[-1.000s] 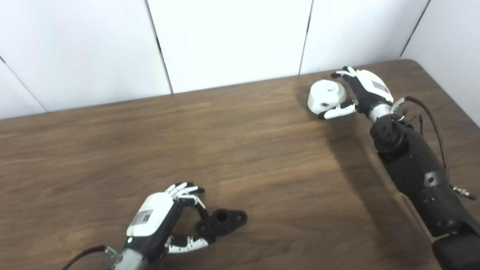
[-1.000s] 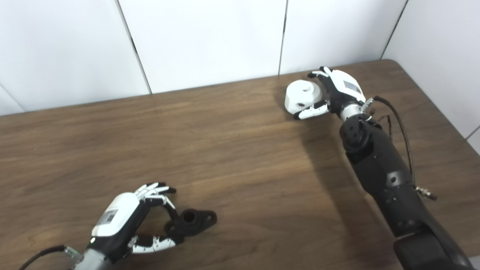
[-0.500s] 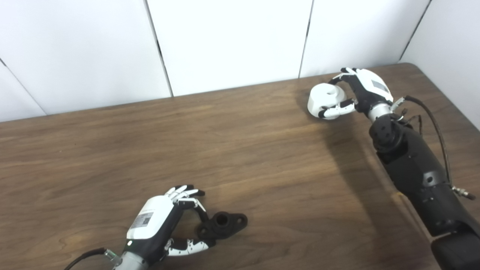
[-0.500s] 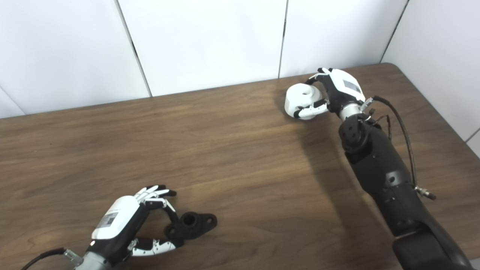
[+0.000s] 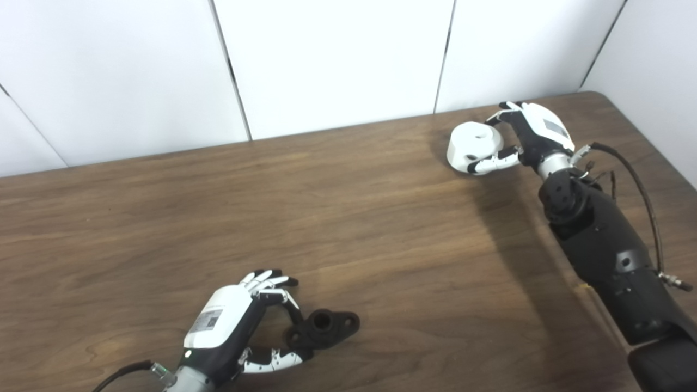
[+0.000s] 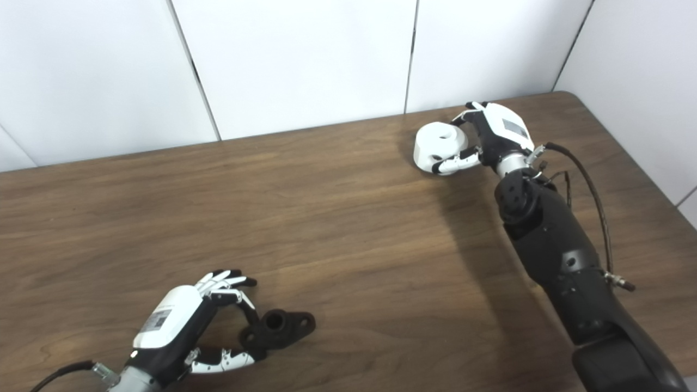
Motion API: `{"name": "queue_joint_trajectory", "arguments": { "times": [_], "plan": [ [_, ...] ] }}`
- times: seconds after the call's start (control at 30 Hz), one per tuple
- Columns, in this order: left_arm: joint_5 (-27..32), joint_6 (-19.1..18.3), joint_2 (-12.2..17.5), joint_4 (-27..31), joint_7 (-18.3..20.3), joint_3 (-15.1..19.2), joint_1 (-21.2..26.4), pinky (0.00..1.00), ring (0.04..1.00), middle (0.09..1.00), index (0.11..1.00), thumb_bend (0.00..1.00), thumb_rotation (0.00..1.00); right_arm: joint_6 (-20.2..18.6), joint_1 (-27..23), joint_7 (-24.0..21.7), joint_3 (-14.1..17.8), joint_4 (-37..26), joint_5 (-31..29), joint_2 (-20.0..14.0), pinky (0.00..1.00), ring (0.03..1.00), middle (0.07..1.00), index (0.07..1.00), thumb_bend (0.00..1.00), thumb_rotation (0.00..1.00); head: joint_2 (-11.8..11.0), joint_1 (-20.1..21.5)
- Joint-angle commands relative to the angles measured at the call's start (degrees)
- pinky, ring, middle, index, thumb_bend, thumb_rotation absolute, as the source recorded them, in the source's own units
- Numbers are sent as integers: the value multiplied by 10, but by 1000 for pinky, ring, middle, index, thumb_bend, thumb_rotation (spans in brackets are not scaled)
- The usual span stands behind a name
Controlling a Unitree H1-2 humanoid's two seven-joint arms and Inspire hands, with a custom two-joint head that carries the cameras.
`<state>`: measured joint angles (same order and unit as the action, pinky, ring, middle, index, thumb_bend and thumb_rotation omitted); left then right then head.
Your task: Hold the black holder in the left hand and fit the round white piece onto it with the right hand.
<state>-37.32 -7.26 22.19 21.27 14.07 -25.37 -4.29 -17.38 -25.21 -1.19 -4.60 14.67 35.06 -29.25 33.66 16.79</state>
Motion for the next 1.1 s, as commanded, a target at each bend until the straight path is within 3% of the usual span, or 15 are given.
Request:
{"name": "queue_joint_trajectory", "arguments": {
  "times": [0.0,0.6,0.67,0.73,1.07],
  "plan": [
    [18,-30,17,-46,71,-20,-40,907,928,844,492,503,49,19,-20,17,7,-12,3,-23,961,988,931,648,796,259,1,0],
    [12,-46,20,-25,85,-22,-38,891,919,838,492,503,44,26,-18,22,-2,-15,14,-24,897,951,895,597,758,204,8,1],
    [11,-49,20,-24,87,-23,-37,889,919,839,492,503,44,26,-18,24,-2,-14,14,-23,894,950,894,519,584,162,8,0],
    [12,-49,20,-24,86,-22,-37,889,919,839,492,503,44,28,-18,28,-2,-14,16,-23,890,949,893,495,534,148,8,0],
    [13,-50,17,-23,86,-20,-39,887,917,839,492,504,45,32,-13,38,-2,-13,19,-23,881,944,874,486,519,138,10,0]
  ]
}}
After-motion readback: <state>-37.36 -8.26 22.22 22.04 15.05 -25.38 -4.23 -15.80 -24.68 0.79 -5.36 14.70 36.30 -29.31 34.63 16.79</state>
